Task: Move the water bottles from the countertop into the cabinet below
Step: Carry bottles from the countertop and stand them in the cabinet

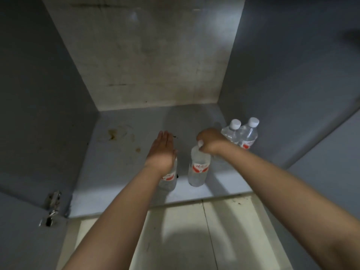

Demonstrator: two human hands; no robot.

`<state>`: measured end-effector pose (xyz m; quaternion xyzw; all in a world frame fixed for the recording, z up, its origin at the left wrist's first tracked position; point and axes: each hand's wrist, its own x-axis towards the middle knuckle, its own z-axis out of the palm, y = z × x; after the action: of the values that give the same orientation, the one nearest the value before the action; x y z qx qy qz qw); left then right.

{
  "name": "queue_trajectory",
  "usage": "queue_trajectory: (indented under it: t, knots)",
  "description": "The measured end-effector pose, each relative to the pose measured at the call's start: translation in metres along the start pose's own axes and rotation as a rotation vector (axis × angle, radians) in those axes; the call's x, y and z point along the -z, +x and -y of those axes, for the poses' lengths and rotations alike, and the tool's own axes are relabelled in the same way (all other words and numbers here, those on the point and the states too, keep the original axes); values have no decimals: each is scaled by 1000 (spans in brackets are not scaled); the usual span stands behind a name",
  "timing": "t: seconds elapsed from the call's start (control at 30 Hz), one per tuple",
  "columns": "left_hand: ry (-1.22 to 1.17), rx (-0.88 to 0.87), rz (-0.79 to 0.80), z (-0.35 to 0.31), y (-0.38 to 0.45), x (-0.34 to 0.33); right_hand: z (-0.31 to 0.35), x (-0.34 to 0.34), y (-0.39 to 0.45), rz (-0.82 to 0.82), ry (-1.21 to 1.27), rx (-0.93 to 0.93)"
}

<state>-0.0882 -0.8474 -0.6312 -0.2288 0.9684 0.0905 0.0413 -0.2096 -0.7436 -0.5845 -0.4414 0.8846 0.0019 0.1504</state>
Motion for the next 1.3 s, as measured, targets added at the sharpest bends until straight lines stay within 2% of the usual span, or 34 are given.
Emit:
queue_trajectory:
  t: [0.13, 0.3, 0.67, 1.0, 1.13, 1.23, 1.3]
  knots:
    - [5, 25, -7, 2, -1, -3, -20, 7, 14, -11, -13, 53]
    - [-12, 32, 8, 1, 3, -3, -42, 14, 29, -102, 19, 22]
    - [-94, 40, -6, 3, 6, -6, -61, 14, 51, -37, -59, -57]
    - [-64, 59, 6, 3, 1, 0, -70, 13, 53, -59, -59, 34]
    - [19, 54, 77, 4, 1, 9, -66, 5, 55, -93, -69, 36]
    - [117, -12, 155, 5, -5, 15, -64, -4, 52, -150, -68, 6]
    - [103, -26, 185, 5, -12, 15, -66, -9, 50, -197, -59, -16]
